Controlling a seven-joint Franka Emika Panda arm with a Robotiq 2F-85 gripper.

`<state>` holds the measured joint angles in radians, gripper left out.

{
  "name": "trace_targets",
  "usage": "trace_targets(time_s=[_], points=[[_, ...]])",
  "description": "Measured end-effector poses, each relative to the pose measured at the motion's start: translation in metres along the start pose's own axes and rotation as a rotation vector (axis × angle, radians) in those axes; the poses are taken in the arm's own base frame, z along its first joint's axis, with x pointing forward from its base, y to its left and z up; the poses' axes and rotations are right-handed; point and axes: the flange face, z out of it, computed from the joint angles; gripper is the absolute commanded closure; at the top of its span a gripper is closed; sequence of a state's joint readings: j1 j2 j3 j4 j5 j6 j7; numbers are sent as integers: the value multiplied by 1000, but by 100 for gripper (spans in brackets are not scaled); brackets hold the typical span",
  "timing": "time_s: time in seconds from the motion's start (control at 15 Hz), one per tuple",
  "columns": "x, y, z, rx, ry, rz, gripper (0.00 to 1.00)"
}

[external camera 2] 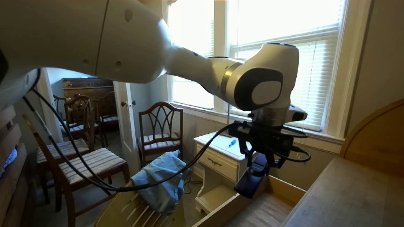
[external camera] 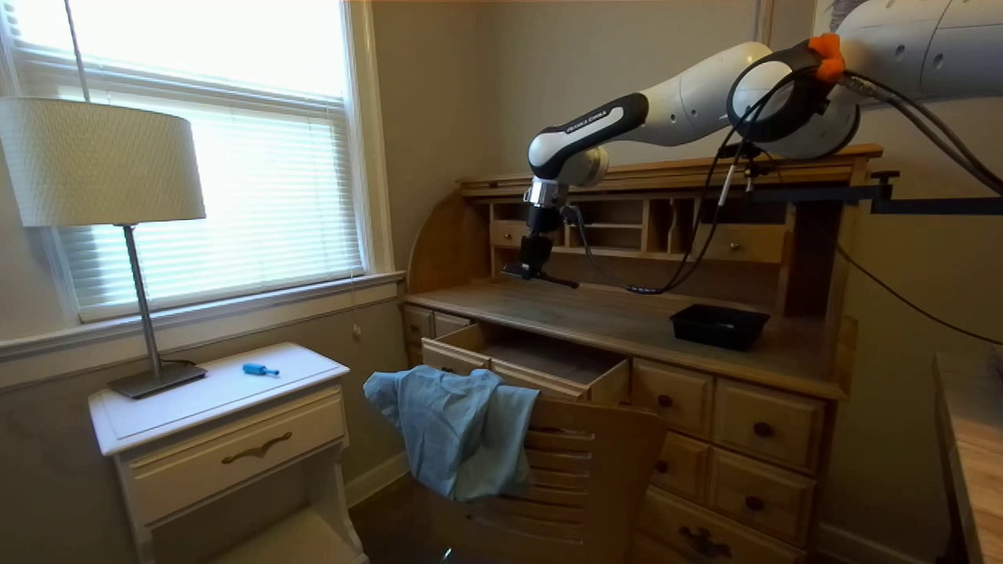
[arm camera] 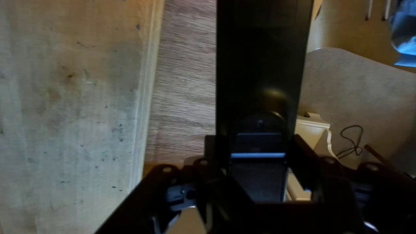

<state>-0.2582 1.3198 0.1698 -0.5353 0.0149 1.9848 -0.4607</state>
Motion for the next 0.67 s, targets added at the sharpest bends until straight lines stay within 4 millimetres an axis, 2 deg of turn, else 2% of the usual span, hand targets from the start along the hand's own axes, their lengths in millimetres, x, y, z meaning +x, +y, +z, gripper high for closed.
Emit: trace_targets(time_s=[0.13, 0.33, 0.4, 0.67], points=[[0, -7, 10, 46, 9, -4, 44], [0, -8, 12, 57, 13, -4, 44], [0, -7, 11, 57, 14, -4, 69], [-3, -7, 19, 63, 4, 24, 69]])
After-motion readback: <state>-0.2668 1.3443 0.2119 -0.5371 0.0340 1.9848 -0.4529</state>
